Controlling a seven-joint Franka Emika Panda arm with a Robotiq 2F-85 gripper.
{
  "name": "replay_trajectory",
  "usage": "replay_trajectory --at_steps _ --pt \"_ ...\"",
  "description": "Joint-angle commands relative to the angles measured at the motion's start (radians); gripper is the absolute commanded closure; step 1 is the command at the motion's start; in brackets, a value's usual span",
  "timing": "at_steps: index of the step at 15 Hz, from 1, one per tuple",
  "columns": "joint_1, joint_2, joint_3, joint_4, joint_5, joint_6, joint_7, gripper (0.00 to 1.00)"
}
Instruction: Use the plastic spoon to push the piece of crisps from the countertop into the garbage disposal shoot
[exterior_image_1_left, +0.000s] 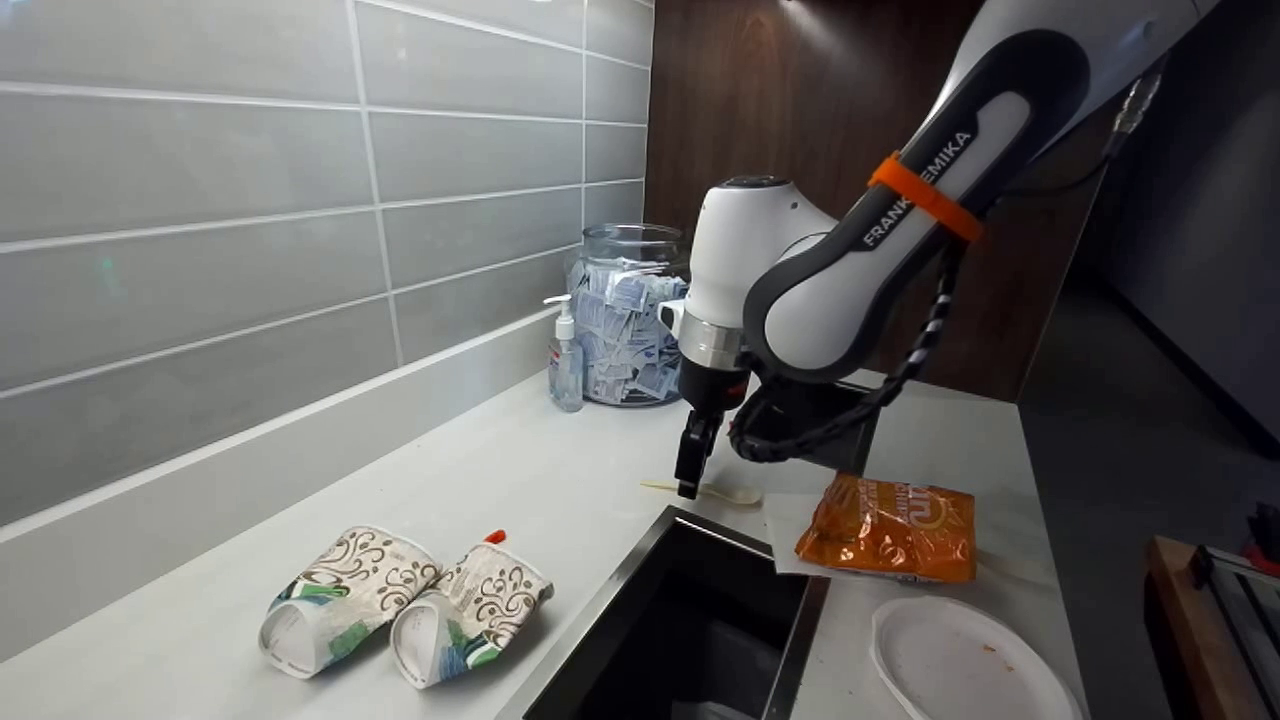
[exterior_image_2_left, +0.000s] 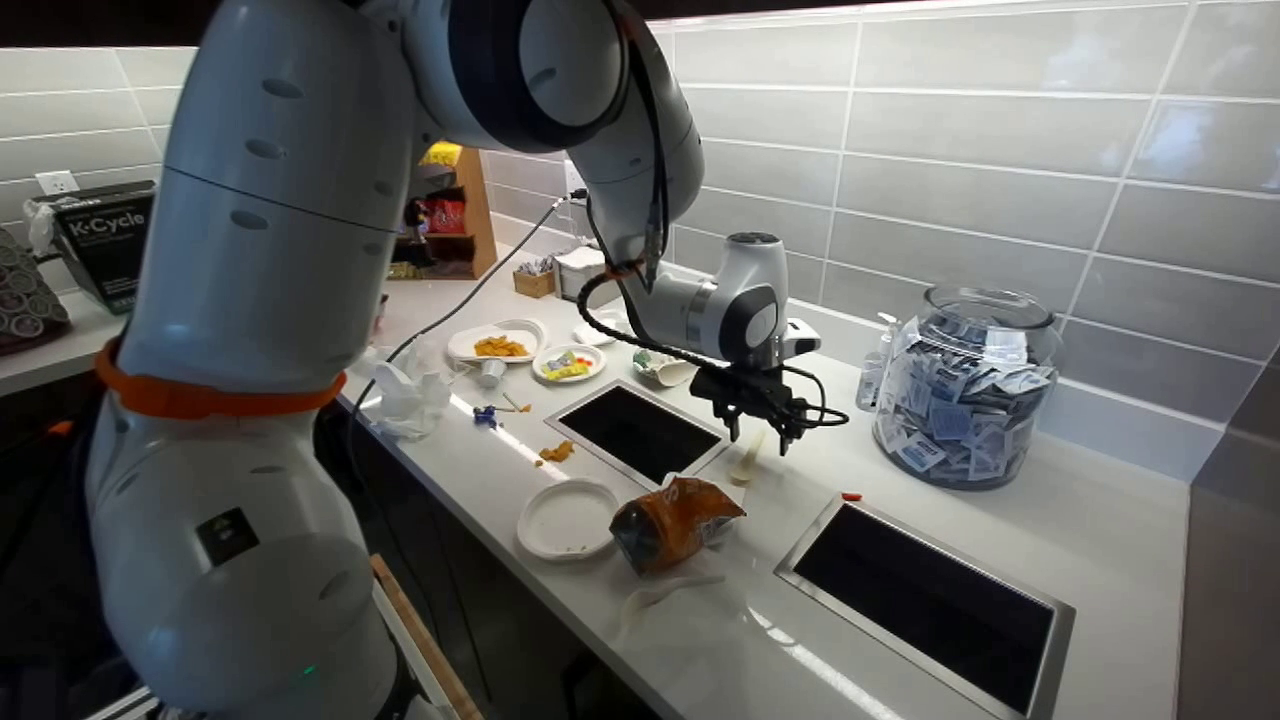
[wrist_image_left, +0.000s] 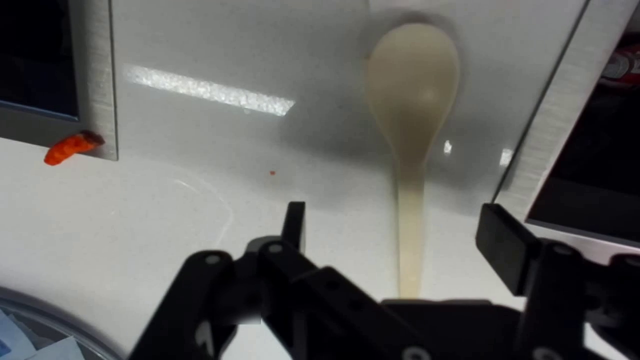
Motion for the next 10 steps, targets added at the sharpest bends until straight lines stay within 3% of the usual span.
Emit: replay_trajectory --at_steps 1,3,5,8,9,10 --pt "-0.009 0.021 0.006 0.009 -0.005 0.022 0.015 0.44" --pt "-0.010 0.022 0.006 0.008 -0.004 0.021 0.014 0.61" --pt "-0.010 0.022 0.006 0.007 -0.006 0.020 0.014 0.22" --pt "-0.016 0.020 0.013 0.006 0.003 0.018 0.008 0.14" --pt "-0.019 0.020 0.016 0.005 0.007 0.018 0.006 0.41" --pt "-0.020 0.019 0.018 0.005 0.009 0.017 0.004 0.47"
